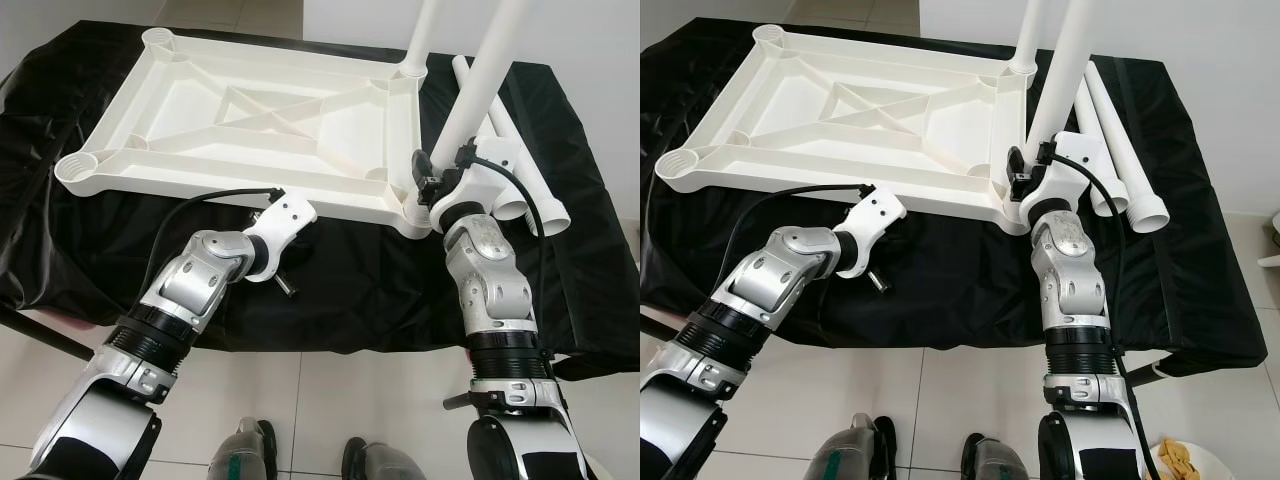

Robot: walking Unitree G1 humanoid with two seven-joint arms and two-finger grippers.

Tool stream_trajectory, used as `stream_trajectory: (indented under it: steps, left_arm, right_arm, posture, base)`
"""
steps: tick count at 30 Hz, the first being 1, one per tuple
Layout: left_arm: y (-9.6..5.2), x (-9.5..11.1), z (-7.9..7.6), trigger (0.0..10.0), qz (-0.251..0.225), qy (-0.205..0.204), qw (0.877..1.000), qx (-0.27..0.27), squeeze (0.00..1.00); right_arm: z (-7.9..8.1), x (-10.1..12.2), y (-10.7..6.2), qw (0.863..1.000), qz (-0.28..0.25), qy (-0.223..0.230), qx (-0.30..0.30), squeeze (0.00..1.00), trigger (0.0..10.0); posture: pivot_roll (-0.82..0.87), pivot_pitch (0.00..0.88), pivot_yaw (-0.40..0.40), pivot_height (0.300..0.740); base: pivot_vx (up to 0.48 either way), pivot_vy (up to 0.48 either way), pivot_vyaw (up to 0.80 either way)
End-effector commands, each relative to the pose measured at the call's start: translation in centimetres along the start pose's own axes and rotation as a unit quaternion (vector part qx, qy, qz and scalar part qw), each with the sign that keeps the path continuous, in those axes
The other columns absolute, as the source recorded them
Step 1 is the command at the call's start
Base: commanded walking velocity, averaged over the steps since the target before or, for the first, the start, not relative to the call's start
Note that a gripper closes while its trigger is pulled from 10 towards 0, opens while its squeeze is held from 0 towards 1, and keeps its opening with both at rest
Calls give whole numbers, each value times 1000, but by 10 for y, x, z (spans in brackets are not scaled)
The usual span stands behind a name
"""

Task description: Building children table

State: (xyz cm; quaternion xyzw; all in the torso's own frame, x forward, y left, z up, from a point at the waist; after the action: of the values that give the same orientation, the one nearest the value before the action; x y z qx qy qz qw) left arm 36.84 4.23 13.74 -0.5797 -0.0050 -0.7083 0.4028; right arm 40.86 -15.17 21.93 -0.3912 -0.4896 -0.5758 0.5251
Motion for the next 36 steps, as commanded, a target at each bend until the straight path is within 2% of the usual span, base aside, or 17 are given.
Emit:
stream_trajectory:
  steps: [1, 2, 3, 4, 5, 6, 7, 8, 9, 11, 12, 14, 16, 18, 26, 32, 36]
  left_arm:
    - [0, -8, -7, 745, 11, -5, 1000, -23, 0]
    - [0, -8, -6, 3294, 12, -4, 1000, -21, 0]
    - [0, -8, -6, 3294, 12, -4, 1000, -21, 0]
    - [0, -7, -6, 4588, 12, -4, 1000, -20, 0]
    - [0, -7, -6, 4588, 12, -4, 1000, -20, 0]
    - [0, -7, -4, 8784, 13, -3, 1000, -17, 0]
    - [0, -7, -3, 10000, 14, -2, 1000, -14, 0]
    - [0, -7, -3, 10000, 14, -2, 1000, -14, 0]
    - [0, -7, -2, 10000, 14, -1, 1000, -13, 0]
    - [0, -7, -2, 10000, 14, -1, 1000, -13, 0]
    - [-1, -7, -1, 10000, 15, -1, 1000, -10, 0]
    - [-2, -7, 1, 10000, 15, 0, 1000, -7, 0]
    - [-3, -7, 5, 10000, 16, -2, 1000, -2, 0]
    - [-3, -7, 6, 10000, 17, -2, 1000, 0, 0]
    - [-5, -6, 14, 10000, 19, -3, 1000, 13, 0]
    - [-7, -4, 22, 10000, 17, -8, 1000, 25, 0]
    - [-8, -4, 23, 10000, 16, -7, 999, 26, 0]
  right_arm:
    - [-26, -43, -10, 995, 76, 49, -50, 0, 10000]
    - [-23, -44, -10, 995, 80, 47, -37, 0, 10000]
    - [-23, -44, -10, 995, 80, 47, -37, 0, 10000]
    - [-13, -46, -10, 995, 92, 40, 0, 0, 10000]
    - [-13, -46, -10, 995, 92, 40, 0, 0, 10000]
    - [1, -47, -12, 993, 102, 20, 63, 0, 10000]
    - [14, -48, -17, 985, 113, -8, 130, 0, 10000]
    - [14, -48, -17, 985, 113, -8, 130, 0, 10000]
    - [22, -50, -22, 977, 121, -27, 172, 0, 10000]
    - [22, -50, -22, 977, 121, -27, 172, 0, 10000]
    - [26, -49, -29, 967, 124, -46, 219, 0, 10000]
    - [24, -48, -34, 959, 128, -64, 244, 0, 10000]
    - [16, -48, -41, 946, 134, -107, 274, 0, 10000]
    - [14, -48, -43, 942, 135, -120, 283, 0, 10000]
    - [13, -48, -40, 943, 122, -145, 272, 0, 10000]
    - [12, -49, -39, 946, 125, -122, 273, 0, 10000]
    - [9, -41, -35, 949, 107, -128, 267, 0, 10000]
  posture:
    - [9, 172, 25, 740]
    - [9, 171, 24, 740]
    - [9, 171, 24, 740]
    - [8, 169, 23, 740]
    - [8, 169, 23, 740]
    - [8, 168, 23, 740]
    - [6, 167, 22, 740]
    - [6, 167, 22, 740]
    - [6, 167, 22, 740]
    - [6, 167, 22, 740]
    - [7, 166, 21, 740]
    - [8, 165, 21, 740]
    - [9, 162, 21, 740]
    - [9, 162, 21, 740]
    - [8, 157, 27, 740]
    - [9, 155, 30, 740]
    - [7, 157, 29, 740]
  base:
    - [0, 0, 0]
    - [0, 0, 0]
    - [0, 0, 0]
    - [0, 0, 0]
    - [0, 0, 0]
    - [0, 0, 0]
    - [0, 0, 0]
    - [0, 0, 0]
    - [0, 0, 0]
    - [0, 0, 0]
    - [0, 0, 0]
    - [0, 0, 0]
    - [0, 0, 0]
    - [0, 0, 0]
    - [0, 0, 0]
    - [0, 0, 0]
    - [0, 0, 0]
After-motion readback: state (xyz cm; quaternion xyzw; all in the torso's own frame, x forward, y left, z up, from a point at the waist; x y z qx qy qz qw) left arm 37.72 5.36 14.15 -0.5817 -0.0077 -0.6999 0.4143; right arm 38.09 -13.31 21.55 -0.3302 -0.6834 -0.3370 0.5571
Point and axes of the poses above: a point about 5 cm out from each wrist's last joint towards the gripper, its own y axis pointing out of the wrist towards the gripper, its own x axis along the axis of the wrist's last joint, z = x × y, the point moved 6 cm from there along y, pointing out of the wrist towards the gripper, and after that the axes turned 7 degrees about y, right-handed, at the moved point
